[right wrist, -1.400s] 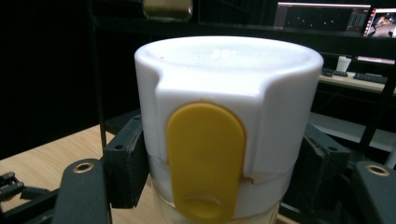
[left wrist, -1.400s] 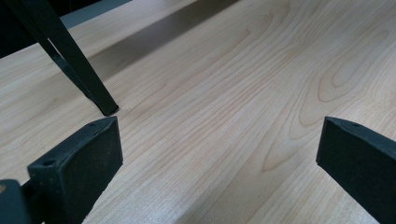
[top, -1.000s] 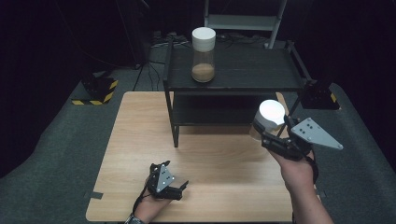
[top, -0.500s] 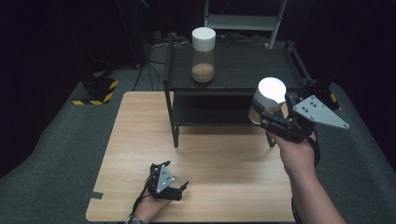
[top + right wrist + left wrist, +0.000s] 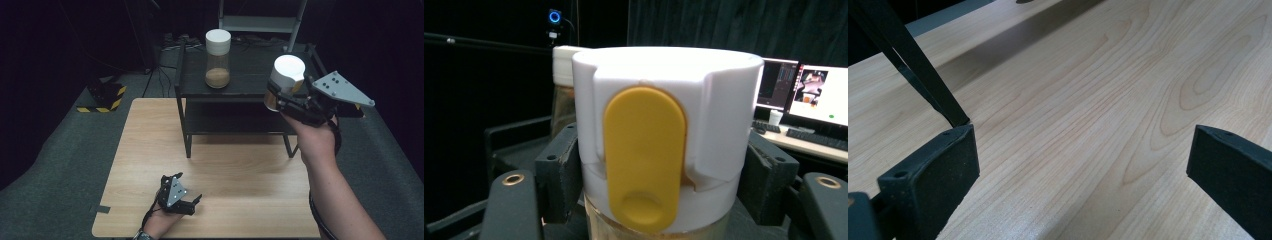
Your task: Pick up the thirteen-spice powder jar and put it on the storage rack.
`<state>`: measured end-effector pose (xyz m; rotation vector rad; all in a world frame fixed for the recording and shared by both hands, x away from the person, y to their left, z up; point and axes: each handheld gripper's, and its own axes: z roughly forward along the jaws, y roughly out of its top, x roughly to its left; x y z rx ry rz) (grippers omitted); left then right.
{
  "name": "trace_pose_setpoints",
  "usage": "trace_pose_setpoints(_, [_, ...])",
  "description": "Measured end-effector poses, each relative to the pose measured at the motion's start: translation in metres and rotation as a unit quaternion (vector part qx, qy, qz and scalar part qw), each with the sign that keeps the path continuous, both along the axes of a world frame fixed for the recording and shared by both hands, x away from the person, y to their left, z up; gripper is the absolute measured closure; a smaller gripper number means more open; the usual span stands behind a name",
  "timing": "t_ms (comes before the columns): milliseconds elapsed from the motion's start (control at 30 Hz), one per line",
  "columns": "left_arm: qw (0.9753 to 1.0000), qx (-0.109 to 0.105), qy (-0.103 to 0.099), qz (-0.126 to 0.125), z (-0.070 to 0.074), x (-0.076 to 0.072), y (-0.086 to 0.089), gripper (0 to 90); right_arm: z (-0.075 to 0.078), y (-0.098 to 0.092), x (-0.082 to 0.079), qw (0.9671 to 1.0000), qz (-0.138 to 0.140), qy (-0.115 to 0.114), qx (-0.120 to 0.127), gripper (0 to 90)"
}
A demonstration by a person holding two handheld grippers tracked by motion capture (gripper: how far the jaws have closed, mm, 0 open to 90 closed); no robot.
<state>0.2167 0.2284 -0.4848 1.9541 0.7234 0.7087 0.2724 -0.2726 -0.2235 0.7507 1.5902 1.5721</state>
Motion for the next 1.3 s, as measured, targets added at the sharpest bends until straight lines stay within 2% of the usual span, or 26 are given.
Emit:
trace_pose_setpoints(133, [1.0000, 0.001, -0.002, -0.001, 0.000, 0.000, 0.000, 0.6, 0.006, 0.002, 0.011, 0.9999, -0.003, 0.005, 0.010, 29.8])
trace_pose_setpoints(333, [1.0000, 0.001, -0.003, 0.000, 0.000, -0.001, 0.000, 0.6, 0.014, 0.009, 0.030, 0.9999, -0.011, 0.006, 0.010, 29.7])
trace_pose_setpoints(367, [1.0000, 0.002, -0.004, -0.002, 0.000, -0.001, 0.000, 0.6, 0.015, 0.011, 0.037, 0.9998, -0.014, 0.007, 0.010, 29.7])
trace_pose_setpoints(667, [1.0000, -0.001, -0.004, -0.001, -0.001, -0.001, 0.001, 0.6, 0.013, 0.018, 0.061, 0.9994, -0.030, 0.014, 0.009, 29.7])
trace_pose_setpoints(933, [1.0000, 0.000, -0.004, -0.002, -0.001, -0.001, 0.001, 0.6, 0.011, 0.021, 0.072, 0.9989, -0.038, 0.024, 0.015, 29.7])
trace_pose_setpoints(1300, [1.0000, -0.002, -0.005, -0.002, -0.001, -0.001, 0.002, 0.6, 0.006, 0.027, 0.077, 0.9986, -0.042, 0.030, 0.011, 29.7])
